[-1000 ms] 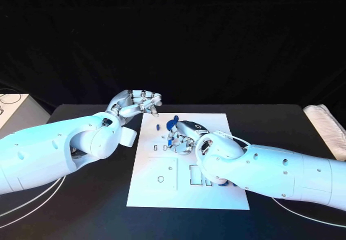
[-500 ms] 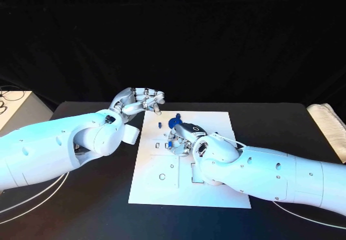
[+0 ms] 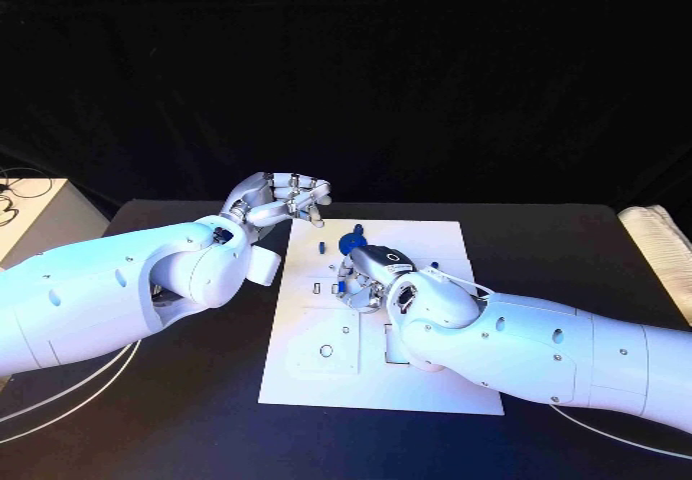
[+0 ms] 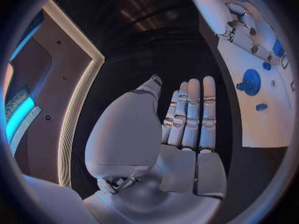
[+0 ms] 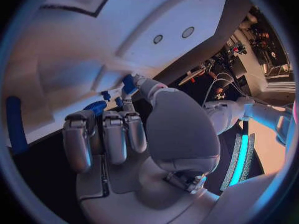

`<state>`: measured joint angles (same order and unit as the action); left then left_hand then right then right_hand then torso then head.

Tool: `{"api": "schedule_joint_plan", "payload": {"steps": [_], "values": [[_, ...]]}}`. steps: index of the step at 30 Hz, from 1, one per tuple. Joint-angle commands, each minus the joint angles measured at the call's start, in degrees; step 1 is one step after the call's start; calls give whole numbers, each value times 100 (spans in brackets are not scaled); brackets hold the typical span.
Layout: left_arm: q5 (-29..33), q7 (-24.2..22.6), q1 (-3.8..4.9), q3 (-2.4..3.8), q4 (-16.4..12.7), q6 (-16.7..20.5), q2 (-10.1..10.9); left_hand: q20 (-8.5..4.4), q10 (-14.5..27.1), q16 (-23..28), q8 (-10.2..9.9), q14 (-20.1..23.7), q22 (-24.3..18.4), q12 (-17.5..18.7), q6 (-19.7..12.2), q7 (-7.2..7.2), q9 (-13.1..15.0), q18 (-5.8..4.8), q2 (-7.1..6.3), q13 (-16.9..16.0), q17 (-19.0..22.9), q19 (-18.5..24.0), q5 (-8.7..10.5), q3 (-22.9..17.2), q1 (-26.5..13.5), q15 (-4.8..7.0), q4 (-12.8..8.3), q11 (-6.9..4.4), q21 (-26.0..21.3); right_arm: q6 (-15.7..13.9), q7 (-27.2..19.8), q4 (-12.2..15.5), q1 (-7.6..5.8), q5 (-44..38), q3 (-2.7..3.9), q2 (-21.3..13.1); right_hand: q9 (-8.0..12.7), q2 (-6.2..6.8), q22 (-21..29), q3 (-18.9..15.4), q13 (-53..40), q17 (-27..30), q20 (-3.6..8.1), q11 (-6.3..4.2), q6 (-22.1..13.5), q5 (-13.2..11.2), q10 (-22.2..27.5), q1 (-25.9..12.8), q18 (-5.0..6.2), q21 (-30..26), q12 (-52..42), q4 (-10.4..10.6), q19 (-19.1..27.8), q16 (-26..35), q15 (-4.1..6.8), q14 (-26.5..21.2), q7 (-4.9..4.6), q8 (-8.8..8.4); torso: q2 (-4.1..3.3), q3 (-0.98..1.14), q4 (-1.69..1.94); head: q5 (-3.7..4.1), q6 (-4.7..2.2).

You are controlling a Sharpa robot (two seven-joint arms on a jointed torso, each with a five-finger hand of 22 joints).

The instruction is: Assemble the parts on the task board

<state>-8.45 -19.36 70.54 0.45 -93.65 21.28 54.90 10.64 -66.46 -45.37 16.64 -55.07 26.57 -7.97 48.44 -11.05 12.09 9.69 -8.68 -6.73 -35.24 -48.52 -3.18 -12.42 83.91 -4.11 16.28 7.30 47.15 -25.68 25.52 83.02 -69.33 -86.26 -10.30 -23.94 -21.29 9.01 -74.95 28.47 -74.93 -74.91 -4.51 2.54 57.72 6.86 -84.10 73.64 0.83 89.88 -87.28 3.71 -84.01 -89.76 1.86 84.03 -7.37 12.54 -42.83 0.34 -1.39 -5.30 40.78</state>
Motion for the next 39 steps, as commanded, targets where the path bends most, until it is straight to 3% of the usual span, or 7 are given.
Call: {"api": "schedule_joint_plan", "payload": {"steps": [1, 17, 31, 33, 34, 36, 39], "values": [[-15, -21, 4, 2, -5, -17, -14, -43, 51, -23, -32, -25, 9, 3, 36, -5, 9, 73, 9, -9, -9, 1, 32, -26, -32, -7, 9, 13, 40, 106, -21, -8, 30, -85, -19, -8, 1, 26, -1505, 0, -1242, -1509, -24, 13, 17, 14, -358, -55, -83, 12, 29, 1, -599, -24, -51, 597, 10, 16, 4, 4, -1, 1, 3], [-10, -16, 4, -2, 0, -25, -8, -43, 64, -26, -33, -24, 12, 7, 36, -7, 9, 72, 10, -8, -11, 3, 32, -27, -32, -9, 8, 16, 44, 158, -115, -37, 53, -63, -21, -6, 21, 107, -1505, -15, -1185, -1509, -44, 43, -80, -11, -304, -126, -83, 12, 97, 5, -599, -24, -76, 597, -27, -25, 5, 0, -4, 3, 12], [-8, -2, 2, -9, 22, -44, 8, -42, 88, -34, -36, -19, 18, 13, 35, -10, 10, 71, 10, -8, -15, 8, 33, -29, -32, -13, 7, 21, 54, 30, -201, -50, 55, -33, -22, -29, 146, 340, -1505, -155, -699, -1509, -177, 203, -603, -202, 178, -262, -83, 12, 682, 33, -599, -24, -226, 597, -204, -303, 1, 0, -2, 6, 32], [-8, -1, 2, -12, 30, -44, 9, -42, 88, -34, -36, -19, 18, 13, 35, -10, 10, 71, 10, -8, -15, 8, 33, -29, -32, -13, 7, 21, 54, -17, -225, -44, 55, -29, -22, -37, 175, 370, -1505, -258, -633, -1509, -206, 234, -711, -279, 244, -269, -83, 12, 758, 61, -599, -24, -254, 597, -235, -374, 3, 0, -6, 7, 31], [-8, -1, 2, -14, 33, -45, 9, -42, 88, -34, -36, -19, 18, 13, 35, -10, 10, 71, 10, -8, -15, 8, 33, -29, -32, -13, 7, 21, 54, -41, -237, -38, 55, -28, -22, -40, 242, 341, -1505, -540, -579, -1509, -247, 297, -934, -405, 301, -238, -83, 12, 818, 131, -599, -24, -298, 597, -283, -512, 3, 0, -6, 7, 31], [-8, 0, 2, -16, 37, -45, 8, -42, 88, -34, -36, -19, 18, 13, 35, -10, 10, 71, 10, -8, -15, 8, 33, -29, -32, -13, 7, 21, 54, -84, -260, -22, 55, -26, -22, -50, 271, 266, -1505, -967, -554, -1509, -280, 302, -922, -383, 323, -69, -83, 12, 830, 240, -599, -24, -327, 597, -321, -530, 3, 1, -4, 8, 28], [-8, 5, 2, -19, 45, -47, 3, -42, 88, -34, -36, -19, 18, 13, 35, -10, 10, 71, 10, -8, -15, 8, 33, -29, -32, -13, 7, 21, 54, -180, -296, 28, 55, -24, -22, -74, 344, 222, -1505, -1723, -495, -1509, -304, 338, -985, -387, 373, 258, -83, 12, 863, 642, -599, -24, -356, 597, -351, -615, 2, 2, 2, 11, 21]]}}
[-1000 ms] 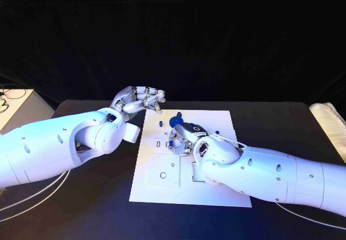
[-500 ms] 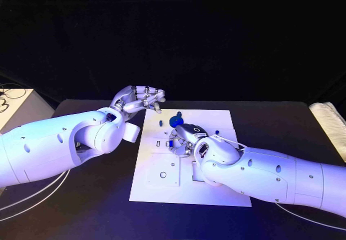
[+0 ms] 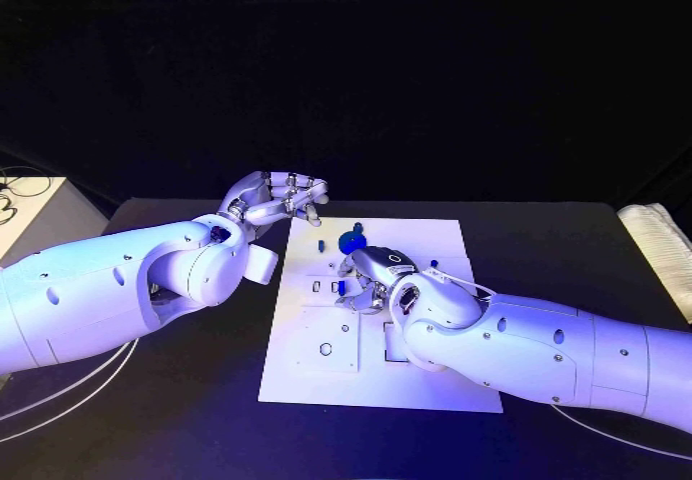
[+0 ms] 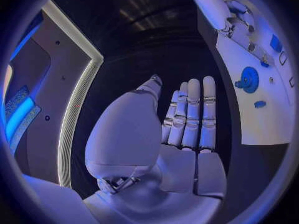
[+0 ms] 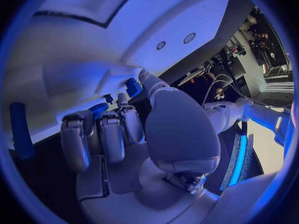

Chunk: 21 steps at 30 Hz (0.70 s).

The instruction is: Assemble the parts on the task board

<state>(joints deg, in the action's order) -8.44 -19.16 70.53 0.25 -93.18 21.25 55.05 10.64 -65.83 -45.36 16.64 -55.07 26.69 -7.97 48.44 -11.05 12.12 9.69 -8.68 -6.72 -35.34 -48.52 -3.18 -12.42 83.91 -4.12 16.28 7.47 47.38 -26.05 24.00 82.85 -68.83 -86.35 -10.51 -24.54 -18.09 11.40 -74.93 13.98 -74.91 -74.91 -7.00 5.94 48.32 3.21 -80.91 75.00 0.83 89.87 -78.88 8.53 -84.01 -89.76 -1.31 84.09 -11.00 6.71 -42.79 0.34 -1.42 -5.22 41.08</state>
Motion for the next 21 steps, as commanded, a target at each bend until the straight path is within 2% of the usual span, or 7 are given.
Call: {"api": "schedule_joint_plan", "payload": {"steps": [1, 5, 10, 13, 14, 15, 21], "values": [[-12, -3, 3, -1, 4, -43, -14, -42, 34, -38, -37, -17, 8, 15, 35, -11, 7, 70, 9, -10, -8, 11, 33, -30, -32, -14, 6, 5, 36, -189, -161, 75, 5, -15, -1, -29, 38, -37, -1507, -454, -490, -1509, -63, 14, -40, -40, 55, 257, -83, 13, 19, 319, -599, -24, -36, 591, 18, -45, 0, 2, 7, 6, -11], [-122, 140, 3, -6, 44, -32, -27, -42, 36, -39, -38, -16, 9, 15, 34, -12, 7, 70, 8, -10, -8, 12, 33, -30, -31, -14, 5, 5, 38, -414, -255, 260, -1, 9, 2, -154, 87, -20, -1507, -923, -464, -1509, -75, 21, -45, -19, 69, 575, -83, 13, 12, 806, -599, -24, -55, 591, -5, -98, 13, 0, 0, 1, -18], [-613, 716, 4, -9, 137, -72, -38, -173, -407, -927, 143, -732, 311, -615, 267, 76, 118, 95, -42, -408, -467, -331, 17, 89, -231, 156, 0, -143, 608, -600, -587, 491, -75, 381, 26, -370, 85, -93, -1507, -921, -504, -1509, -73, 10, 17, 23, 22, 636, -83, 13, -42, 816, -599, -24, -50, 591, 8, -73, 25, 2, -26, -8, -30], [-1188, 1395, 6, -9, 244, -235, -60, -336, -250, -2349, 479, -1715, 1031, -1530, 301, 172, 340, 4, -23, -1128, -2141, -779, 61, 187, -282, 284, 2, -277, 1355, -571, -1017, 653, -182, 903, 54, -577, 76, -204, -1507, -853, -522, -1509, -59, -15, 116, 99, -1, 723, -83, 13, -73, 797, -599, -24, -30, 591, 37, -19, 46, 5, -37, -13, -26], [-1415, 1651, 6, -9, 288, -343, -74, -373, -289, -2890, 700, -2170, 1784, -2081, 398, 247, 484, -108, 21, -1528, -2872, -1261, 33, 282, -508, 345, 7, -340, 1877, -527, -1174, 715, -226, 1094, 65, -663, 69, -245, -1507, -813, -519, -1509, -48, -29, 165, 178, 2, 770, -83, 13, -73, 781, -599, -24, -17, 591, 53, 18, 56, 5, -42, -16, -20], [-1783, 2086, 8, -9, 352, -530, -104, -490, 253, -3250, 1098, -2462, 2382, -3135, 234, 320, 824, -203, 125, -2418, -3413, -1569, 85, 284, -577, 456, 71, -398, 2338, -438, -1394, 821, -300, 1392, 83, -815, 61, -291, -1507, -751, -514, -1509, -31, -50, 217, 304, 10, 842, -83, 13, -71, 753, -599, -24, 2, 591, 73, 69, 72, 4, -46, -21, -21], [-2982, 3430, 15, -9, 515, -1241, -220, -531, 318, -3693, 1562, -2872, 3092, -3917, 247, 447, 1228, -318, 213, -2994, -4136, -2011, 34, 284, -779, 511, 38, -508, 2768, -308, -1856, 1191, -545, 2322, 117, -1394, 41, -297, -1507, -697, -507, -1509, -8, -77, 300, 427, 18, 893, -83, 13, -70, 730, -599, -24, 25, 591, 102, 162, 137, 4, -66, -59, 27]]}}
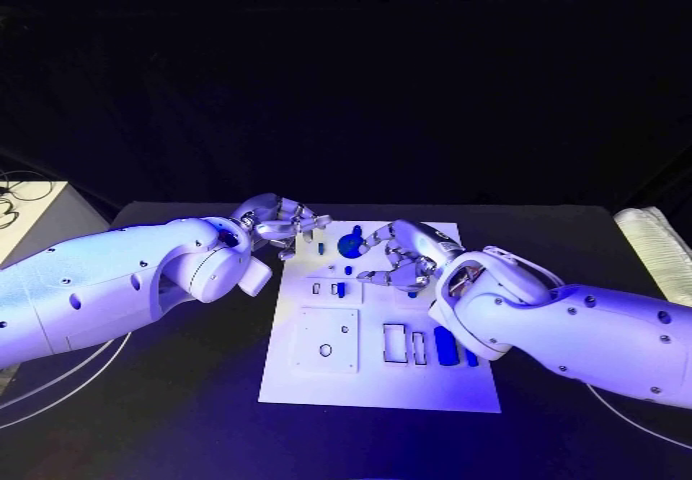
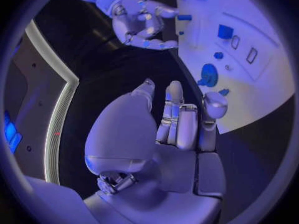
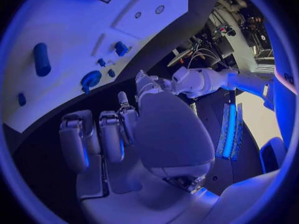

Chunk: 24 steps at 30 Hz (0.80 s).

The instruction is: Assemble the parts on the task board

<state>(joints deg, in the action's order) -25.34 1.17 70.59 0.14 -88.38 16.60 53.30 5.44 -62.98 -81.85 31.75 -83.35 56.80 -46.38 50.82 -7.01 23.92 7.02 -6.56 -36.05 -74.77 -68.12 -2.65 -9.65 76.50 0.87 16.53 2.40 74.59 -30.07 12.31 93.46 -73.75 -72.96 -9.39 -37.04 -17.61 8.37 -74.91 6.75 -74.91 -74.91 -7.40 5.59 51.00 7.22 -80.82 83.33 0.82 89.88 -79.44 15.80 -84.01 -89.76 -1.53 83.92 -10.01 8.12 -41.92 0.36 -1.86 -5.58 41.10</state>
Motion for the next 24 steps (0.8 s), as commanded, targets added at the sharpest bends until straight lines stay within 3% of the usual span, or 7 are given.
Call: {"api": "schedule_joint_plan", "payload": {"steps": [1, 5, 9, 12, 14, 19, 24], "values": [[-1499, 1591, 10, 3, 52, -890, -67, -25, -16, -120, 118, -112, 228, -219, 24, 66, 112, -77, 14, -199, -320, -150, -18, 4, -86, 30, 17, -23, 128, 83, -727, 192, -91, 1096, 10, -251, -8, 7, -1509, 27, -509, -1509, 32, -42, 36, 30, 8, 58, -82, 12, -16, 4, -599, -24, 48, 608, 5, 24, 62, 4, -32, -33, 29], [-2198, 2176, 31, 3, 112, -1291, -184, -65, -219, -279, 267, -251, 570, -627, 61, 119, 271, -141, 5, -635, -587, -382, -17, 58, -271, 73, 23, -69, 316, 0, -820, 329, -214, 1492, 24, -603, -12, -11, -1509, 44, -509, -1509, 38, -48, 50, 69, 7, 49, -82, 12, -17, 14, -599, -24, 55, 608, 11, 48, 103, 18, -48, -47, 66], [-2773, 2478, 93, -3, 221, -1600, -374, -101, -396, -425, 399, -373, 905, -985, 45, 161, 459, -204, 75, -1030, -837, -604, -18, 137, -537, 108, 33, -107, 495, -170, -951, 328, -303, 2088, 32, -847, -13, -22, -1509, 47, -498, -1509, 45, -51, 49, 68, 15, 1, -82, 12, -9, 40, -599, -24, 60, 608, 14, 70, 130, 31, -39, -59, 89], [-3073, 2612, 146, -28, 333, -1786, -546, -110, -376, -443, 386, -390, 931, -1007, -27, 153, 519, -208, 126, -1060, -875, -617, -18, 171, -688, 108, 36, -102, 514, -298, -1045, 276, -357, 2560, 39, -982, -14, -29, -1509, 48, -495, -1509, 46, -52, 47, 69, 18, -13, -82, 12, -6, 47, -599, -24, 61, 608, 15, 76, 142, 40, -38, -71, 107], [-3193, 2668, 212, -86, 410, -1878, -660, -109, -339, -434, 358, -384, 940, -988, -75, 139, 548, -210, 164, -1044, -865, -617, -19, 193, -794, 99, 39, -89, 519, -364, -1076, 229, -387, 2779, 41, -1032, -13, -28, -1504, 45, -484, -1509, 48, -52, 42, 82, 29, -31, -80, 6, 5, 52, -596, -24, 62, 608, 15, 80, 149, 44, -36, -59, 114], [-3399, 2760, 330, -185, 567, -2103, -895, -97, -290, -416, 332, -372, 940, -969, -105, 124, 608, -209, 229, -1038, -850, -605, -18, 237, -992, 84, 39, -73, 518, -446, -1080, 136, -429, 3011, 44, -1076, -11, -26, -1488, 47, -467, -1509, 50, -53, 27, 122, 45, -47, -74, -16, 21, 52, -582, -24, 63, 608, 15, 86, 127, 42, -54, -61, 95], [-3486, 2800, 400, -227, 674, -2275, -1088, -94, -299, -426, 334, -380, 958, -992, -101, 125, 630, -212, 247, -1070, -870, -614, -18, 249, -1040, 83, 39, -72, 526, -458, -1028, 63, -451, 3078, 45, -1077, -10, -23, -1479, 46, -459, -1509, 51, -53, 19, 133, 53, -52, -70, -29, 30, 51, -575, -24, 63, 608, 14, 87, 128, 35, -36, -35, 127]]}}
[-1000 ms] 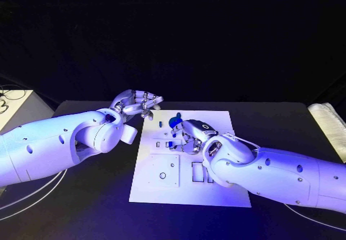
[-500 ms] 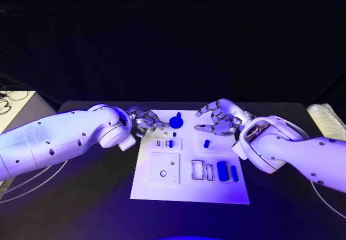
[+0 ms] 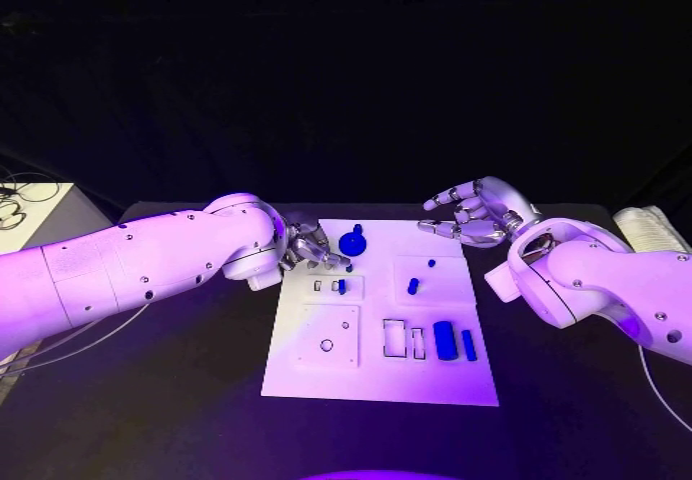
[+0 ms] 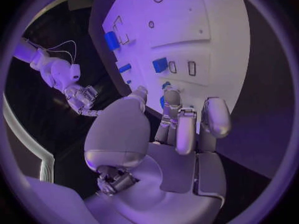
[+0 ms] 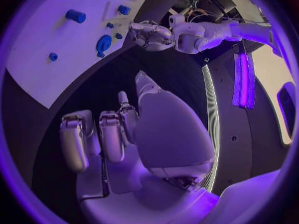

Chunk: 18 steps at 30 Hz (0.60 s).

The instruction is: Assemble the parts on the task board

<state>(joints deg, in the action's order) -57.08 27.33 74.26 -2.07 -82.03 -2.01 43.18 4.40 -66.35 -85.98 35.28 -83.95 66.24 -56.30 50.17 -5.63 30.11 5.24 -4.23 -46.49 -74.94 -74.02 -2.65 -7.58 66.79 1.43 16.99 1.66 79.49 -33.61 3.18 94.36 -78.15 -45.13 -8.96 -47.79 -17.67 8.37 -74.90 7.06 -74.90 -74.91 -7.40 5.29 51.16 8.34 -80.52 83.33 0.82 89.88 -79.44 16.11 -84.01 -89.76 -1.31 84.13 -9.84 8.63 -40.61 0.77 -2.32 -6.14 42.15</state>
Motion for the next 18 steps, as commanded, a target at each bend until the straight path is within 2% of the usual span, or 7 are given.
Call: {"api": "schedule_joint_plan", "payload": {"steps": [1, 8, 12, 18], "values": [[-326, 192, 48, -13, 63, -463, -111, 10, 36, -15, -19, -321, 18, -3, -34, -14, 12, -35, 16, -29, -854, -26, -18, 43, -73, 26, -8, 1, 37, -101, -104, -39, -13, 300, 2, -1, -4, -23, -1480, 15, -459, -1509, 50, -23, 2, 21, 23, -52, -70, -30, 30, 19, -574, -24, 41, 587, -3, 36, -2, -9, 15, 27, 28], [-419, 230, 123, -65, 184, -797, -296, 14, 46, -26, -18, -329, 49, -8, -34, -14, 52, -40, 58, -41, -877, -40, -18, 62, -163, 24, -6, 3, 51, -81, -42, -85, -25, 286, 2, -2, -3, -23, -1473, 15, -448, -1509, 51, -23, -4, 27, 34, -56, -68, -40, 41, 20, -569, -24, 41, 587, -4, 36, 4, -8, 16, 15, 61], [-434, 250, 162, -136, 241, -983, -381, 17, 68, -20, -23, -324, 37, 9, -43, -16, 68, -37, 84, -24, -870, -28, -17, 66, -198, 22, -7, 5, 45, -57, -11, -98, -29, 268, 2, -2, -1, -23, -1469, 15, -447, -1509, 51, -21, -18, 37, 36, -66, -66, -45, 42, 22, -565, -24, 41, 587, -6, 34, 4, -12, 12, 14, 79], [-451, 266, 186, -189, 306, -1111, -456, 20, 105, -15, -30, -319, 26, 40, -56, -21, 85, -35, 113, 6, -865, -15, -19, 64, -218, 17, -11, 10, 39, -41, 11, -125, -30, 251, 2, 2, 0, -26, -1466, 16, -451, -1509, 52, -21, -22, 41, 33, -71, -65, -49, 38, 24, -563, -24, 40, 587, -7, 34, 2, -10, 4, 18, 70]]}}
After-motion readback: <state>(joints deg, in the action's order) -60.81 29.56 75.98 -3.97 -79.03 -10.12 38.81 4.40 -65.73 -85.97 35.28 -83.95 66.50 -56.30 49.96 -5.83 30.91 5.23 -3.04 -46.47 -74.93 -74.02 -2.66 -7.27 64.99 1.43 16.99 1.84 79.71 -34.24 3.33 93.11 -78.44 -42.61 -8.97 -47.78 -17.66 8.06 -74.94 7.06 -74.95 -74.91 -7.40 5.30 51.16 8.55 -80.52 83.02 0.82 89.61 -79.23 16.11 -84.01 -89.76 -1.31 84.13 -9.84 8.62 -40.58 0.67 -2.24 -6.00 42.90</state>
